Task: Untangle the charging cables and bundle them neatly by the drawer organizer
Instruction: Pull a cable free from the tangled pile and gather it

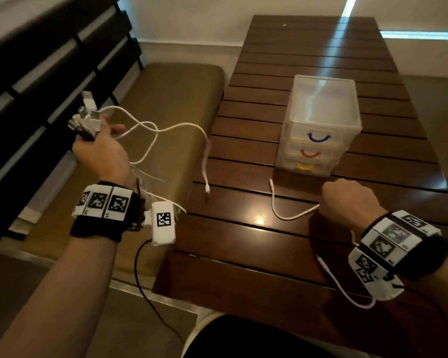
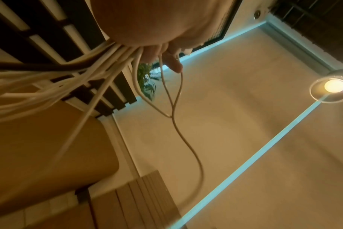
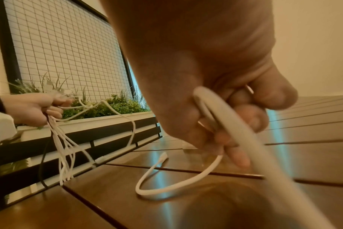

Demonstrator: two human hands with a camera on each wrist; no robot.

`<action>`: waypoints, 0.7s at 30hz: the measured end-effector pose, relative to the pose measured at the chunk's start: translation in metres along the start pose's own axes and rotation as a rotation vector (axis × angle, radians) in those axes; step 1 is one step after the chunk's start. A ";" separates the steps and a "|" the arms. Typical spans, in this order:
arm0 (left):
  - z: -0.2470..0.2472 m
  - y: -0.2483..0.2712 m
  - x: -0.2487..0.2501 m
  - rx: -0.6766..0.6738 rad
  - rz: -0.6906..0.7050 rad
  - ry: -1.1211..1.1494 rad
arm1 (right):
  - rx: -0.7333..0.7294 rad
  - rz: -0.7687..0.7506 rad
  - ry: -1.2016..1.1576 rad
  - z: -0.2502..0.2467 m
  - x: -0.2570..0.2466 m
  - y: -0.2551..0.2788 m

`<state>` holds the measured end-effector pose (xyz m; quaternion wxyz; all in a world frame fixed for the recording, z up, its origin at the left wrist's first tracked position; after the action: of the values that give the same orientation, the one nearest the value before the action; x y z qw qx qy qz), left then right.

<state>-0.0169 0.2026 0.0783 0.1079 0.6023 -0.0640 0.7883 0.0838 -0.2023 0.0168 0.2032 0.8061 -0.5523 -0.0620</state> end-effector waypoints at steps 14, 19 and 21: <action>-0.008 -0.003 -0.041 -0.458 -0.082 -0.897 | -0.017 0.003 -0.002 0.003 -0.008 -0.002; 0.002 0.013 -0.029 -0.518 -0.010 -1.009 | -0.010 -0.008 -0.020 0.001 -0.006 0.001; 0.010 0.021 -0.021 -0.576 0.034 -1.056 | -0.013 -0.010 -0.011 0.001 -0.005 0.002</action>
<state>-0.0076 0.1781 0.0616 0.2080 0.8578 -0.3296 0.3352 0.0793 -0.1986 0.0162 0.2050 0.8072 -0.5490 -0.0711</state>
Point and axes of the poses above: each hand's wrist, its own y-axis away from the middle knuckle, its own z-axis out of the palm, x = y × z, the point moved 5 cm from there along -y, towards the middle knuckle, and after that the axes turned 4 degrees about -z, right-handed, at the moved point
